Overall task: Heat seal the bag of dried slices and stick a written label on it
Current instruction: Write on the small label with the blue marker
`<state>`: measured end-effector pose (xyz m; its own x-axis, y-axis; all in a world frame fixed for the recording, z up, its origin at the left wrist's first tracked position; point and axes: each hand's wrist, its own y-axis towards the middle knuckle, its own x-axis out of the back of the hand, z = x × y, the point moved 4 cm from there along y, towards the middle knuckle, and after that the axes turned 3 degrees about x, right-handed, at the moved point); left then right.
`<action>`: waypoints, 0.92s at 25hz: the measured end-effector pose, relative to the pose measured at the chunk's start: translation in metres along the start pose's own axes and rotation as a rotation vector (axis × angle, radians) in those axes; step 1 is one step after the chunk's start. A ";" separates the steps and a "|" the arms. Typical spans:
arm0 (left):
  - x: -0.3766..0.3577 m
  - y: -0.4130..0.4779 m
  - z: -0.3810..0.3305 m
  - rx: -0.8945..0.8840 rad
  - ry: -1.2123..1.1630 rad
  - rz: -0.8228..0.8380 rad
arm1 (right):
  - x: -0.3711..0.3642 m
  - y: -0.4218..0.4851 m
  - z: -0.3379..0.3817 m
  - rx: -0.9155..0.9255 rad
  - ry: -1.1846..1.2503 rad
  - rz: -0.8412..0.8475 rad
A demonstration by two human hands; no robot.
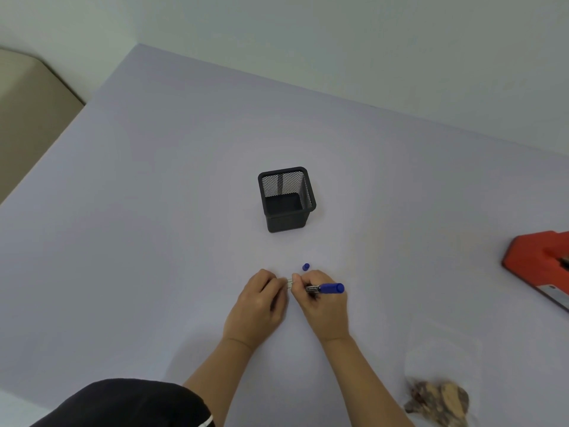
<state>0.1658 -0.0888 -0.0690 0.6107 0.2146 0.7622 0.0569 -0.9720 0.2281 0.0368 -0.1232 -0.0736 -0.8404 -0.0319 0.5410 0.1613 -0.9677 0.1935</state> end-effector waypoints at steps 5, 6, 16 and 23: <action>-0.001 -0.002 0.000 0.010 0.000 0.000 | 0.001 0.000 0.001 0.001 -0.009 -0.007; -0.001 -0.002 0.001 0.012 0.000 0.000 | 0.001 0.000 0.001 0.011 -0.015 -0.013; 0.000 -0.002 -0.001 0.008 -0.001 -0.006 | 0.004 0.001 0.002 0.003 0.005 -0.046; -0.001 0.000 0.000 0.020 -0.002 0.015 | 0.004 0.002 0.004 -0.016 0.038 -0.024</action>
<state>0.1650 -0.0887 -0.0696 0.6134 0.1996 0.7642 0.0630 -0.9768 0.2046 0.0360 -0.1245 -0.0679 -0.8631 -0.0182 0.5046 0.1332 -0.9722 0.1927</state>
